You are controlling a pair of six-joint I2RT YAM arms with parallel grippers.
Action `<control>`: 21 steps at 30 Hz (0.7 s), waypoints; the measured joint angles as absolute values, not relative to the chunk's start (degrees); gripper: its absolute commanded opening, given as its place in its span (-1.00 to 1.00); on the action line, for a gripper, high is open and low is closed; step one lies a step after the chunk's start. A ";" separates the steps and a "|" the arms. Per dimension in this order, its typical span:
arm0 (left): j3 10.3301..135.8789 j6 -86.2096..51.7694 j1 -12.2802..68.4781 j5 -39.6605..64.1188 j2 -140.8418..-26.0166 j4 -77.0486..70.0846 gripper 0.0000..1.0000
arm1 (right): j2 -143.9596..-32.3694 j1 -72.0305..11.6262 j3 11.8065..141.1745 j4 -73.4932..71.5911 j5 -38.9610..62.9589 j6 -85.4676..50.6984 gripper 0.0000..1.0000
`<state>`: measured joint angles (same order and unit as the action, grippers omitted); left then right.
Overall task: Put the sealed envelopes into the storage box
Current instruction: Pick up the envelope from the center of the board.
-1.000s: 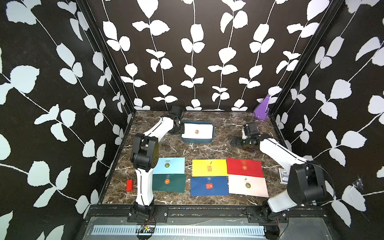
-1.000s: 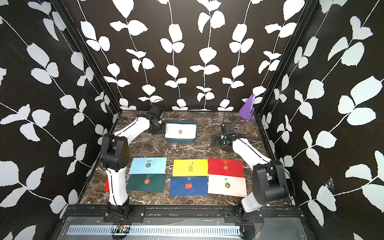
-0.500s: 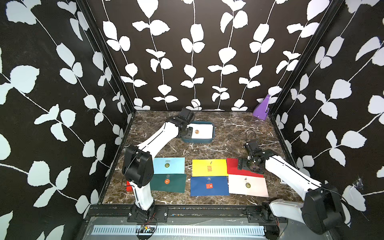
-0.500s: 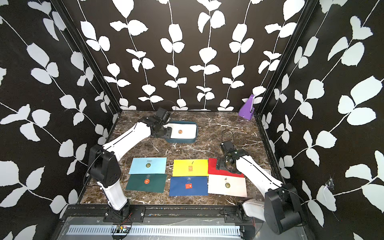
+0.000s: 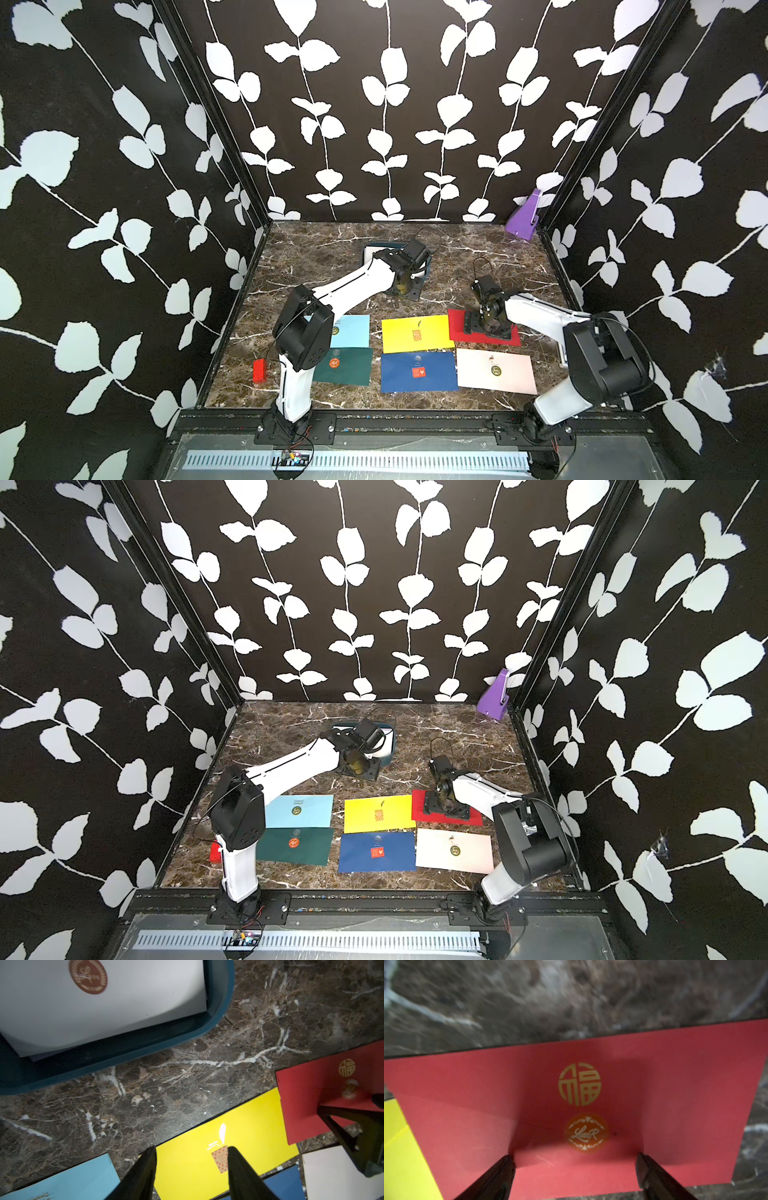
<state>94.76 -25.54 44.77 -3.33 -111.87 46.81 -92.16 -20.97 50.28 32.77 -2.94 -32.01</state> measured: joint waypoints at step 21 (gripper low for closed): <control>107.24 -32.25 44.93 0.82 -124.86 44.82 0.21 | -107.63 -14.52 69.17 27.64 3.75 -29.02 0.81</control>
<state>107.24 -32.25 44.93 0.82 -124.86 44.82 -107.63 -14.52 69.17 27.64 3.75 -29.02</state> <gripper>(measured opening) 0.603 0.902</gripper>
